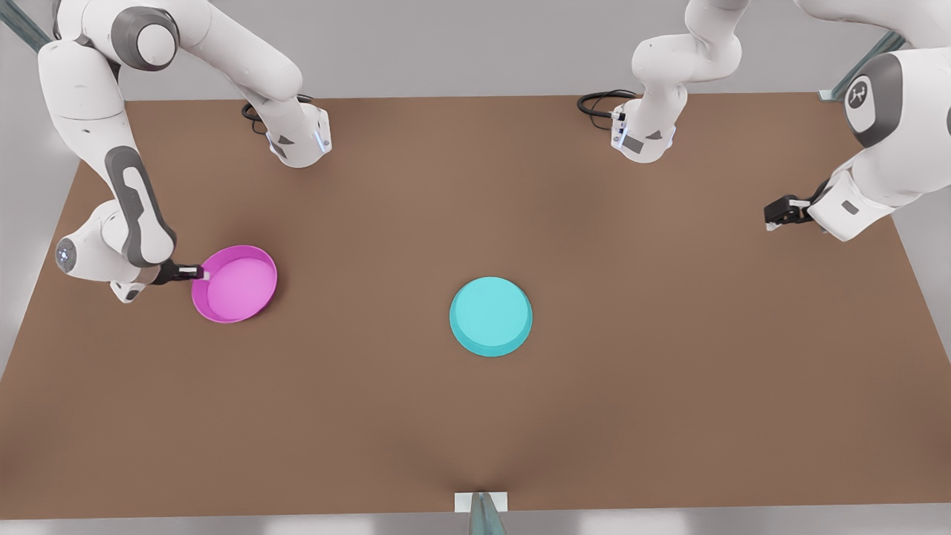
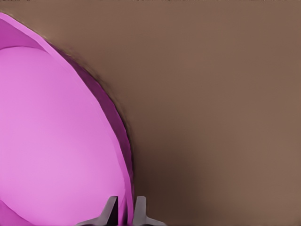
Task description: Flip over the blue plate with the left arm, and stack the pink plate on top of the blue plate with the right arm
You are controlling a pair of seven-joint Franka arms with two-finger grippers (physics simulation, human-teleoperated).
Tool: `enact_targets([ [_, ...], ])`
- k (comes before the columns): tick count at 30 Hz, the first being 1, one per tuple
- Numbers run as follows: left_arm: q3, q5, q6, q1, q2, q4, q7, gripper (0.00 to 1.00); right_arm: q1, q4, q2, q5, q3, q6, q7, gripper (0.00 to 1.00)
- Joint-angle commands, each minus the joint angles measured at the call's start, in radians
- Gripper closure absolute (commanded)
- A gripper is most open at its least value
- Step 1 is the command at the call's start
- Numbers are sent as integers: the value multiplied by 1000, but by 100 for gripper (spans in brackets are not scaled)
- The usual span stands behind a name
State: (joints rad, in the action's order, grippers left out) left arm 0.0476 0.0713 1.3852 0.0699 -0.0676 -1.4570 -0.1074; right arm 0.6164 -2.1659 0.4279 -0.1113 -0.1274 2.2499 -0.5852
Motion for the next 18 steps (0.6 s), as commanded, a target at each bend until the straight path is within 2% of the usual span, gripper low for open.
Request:
enact_targets([
  [1, 0, -1, 0, 4, 0, 1, 0, 0, -1, 1, 0, 4, 0, 0, 2, 79],
  [7, -2, -4, 0, 5, 0, 1, 2, 0, -1, 9, 6, 4, 0, 2, 5, 79],
  [11, -3, -5, 0, 5, 0, 1, 14, 0, -35, 149, 5, 4, 0, -190, 33, 79],
  [18, -2, -5, 0, 4, 0, 1, 31, 0, -37, 182, 5, 1, -1, -257, 56, 79],
])
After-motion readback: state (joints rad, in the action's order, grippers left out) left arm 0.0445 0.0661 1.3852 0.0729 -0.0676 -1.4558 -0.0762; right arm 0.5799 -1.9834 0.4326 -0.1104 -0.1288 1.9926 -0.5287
